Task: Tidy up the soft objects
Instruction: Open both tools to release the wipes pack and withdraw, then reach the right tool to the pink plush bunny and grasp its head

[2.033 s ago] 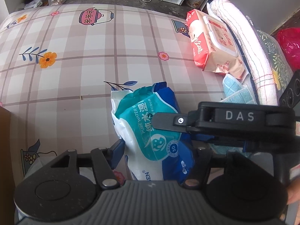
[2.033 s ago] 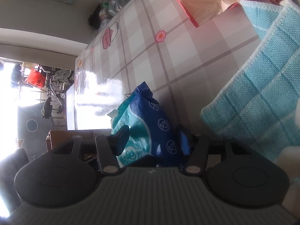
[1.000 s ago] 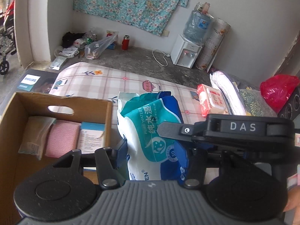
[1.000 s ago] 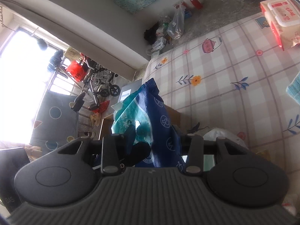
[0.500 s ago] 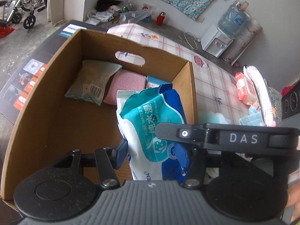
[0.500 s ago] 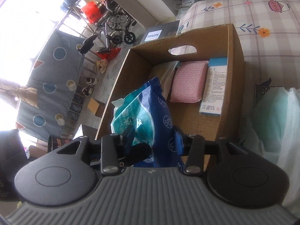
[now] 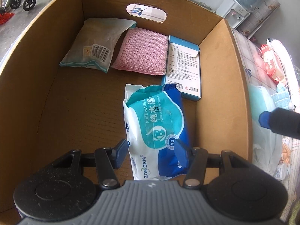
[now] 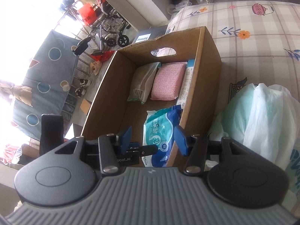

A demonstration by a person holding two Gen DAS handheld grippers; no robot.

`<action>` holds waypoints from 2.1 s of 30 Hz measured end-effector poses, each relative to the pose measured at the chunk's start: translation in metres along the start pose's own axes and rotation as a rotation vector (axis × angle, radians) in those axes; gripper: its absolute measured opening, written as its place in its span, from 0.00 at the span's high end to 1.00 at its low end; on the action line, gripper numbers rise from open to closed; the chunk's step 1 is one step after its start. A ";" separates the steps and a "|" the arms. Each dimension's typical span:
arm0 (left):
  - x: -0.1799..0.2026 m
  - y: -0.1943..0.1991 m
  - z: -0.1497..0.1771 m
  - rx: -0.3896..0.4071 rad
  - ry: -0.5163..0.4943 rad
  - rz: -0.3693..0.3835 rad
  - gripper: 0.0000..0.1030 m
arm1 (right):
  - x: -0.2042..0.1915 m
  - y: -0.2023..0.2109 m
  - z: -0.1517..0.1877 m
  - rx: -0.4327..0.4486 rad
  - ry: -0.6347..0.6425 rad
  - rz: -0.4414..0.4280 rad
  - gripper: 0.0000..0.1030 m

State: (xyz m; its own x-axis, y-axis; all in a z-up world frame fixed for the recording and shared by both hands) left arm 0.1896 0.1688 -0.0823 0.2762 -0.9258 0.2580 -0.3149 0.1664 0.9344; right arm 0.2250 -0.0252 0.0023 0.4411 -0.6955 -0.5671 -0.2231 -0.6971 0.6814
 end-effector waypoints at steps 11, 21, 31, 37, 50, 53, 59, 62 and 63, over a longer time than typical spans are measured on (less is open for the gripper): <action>0.043 -0.014 0.001 0.036 -0.276 -0.058 0.62 | 0.027 0.007 0.015 0.023 -0.069 -0.018 0.51; 0.036 -0.008 -0.003 0.025 -0.187 -0.023 0.45 | 0.039 0.009 0.027 0.042 -0.094 -0.021 0.51; 0.039 0.074 0.010 0.272 -0.110 0.041 0.27 | 0.047 0.042 0.044 0.173 -0.093 -0.036 0.41; 0.083 0.098 0.032 0.385 -0.151 0.114 0.23 | 0.061 0.081 0.056 0.290 -0.112 -0.044 0.38; 0.258 0.049 0.077 0.480 -0.455 0.210 0.23 | 0.138 0.198 0.081 0.465 -0.190 0.141 0.37; 0.293 0.026 0.081 0.446 -0.499 0.261 0.23 | 0.164 0.225 0.083 0.477 -0.209 0.227 0.37; 0.368 -0.021 0.088 0.399 -0.673 0.257 0.23 | 0.242 0.274 0.078 0.484 -0.277 0.388 0.36; 0.400 -0.044 0.090 0.371 -0.731 0.268 0.23 | 0.281 0.285 0.069 0.467 -0.308 0.441 0.35; 0.408 -0.049 0.091 0.363 -0.744 0.277 0.23 | 0.297 0.287 0.064 0.456 -0.325 0.456 0.34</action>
State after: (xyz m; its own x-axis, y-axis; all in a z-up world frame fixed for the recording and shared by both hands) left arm 0.2350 -0.2485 -0.0453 -0.4781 -0.8703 0.1183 -0.5879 0.4172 0.6931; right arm 0.2363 -0.4433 -0.0001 -0.0479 -0.9017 -0.4297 -0.6952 -0.2788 0.6626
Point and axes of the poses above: each gripper's, at about its wrist camera, not at the fingertips, and y roughly against the way its jaws point, x to its right, z to its underside, the point moved 4 cm from there along -y, roughly the way its jaws point, and after that the axes turned 7 degrees about y, right-handed, at the moved point
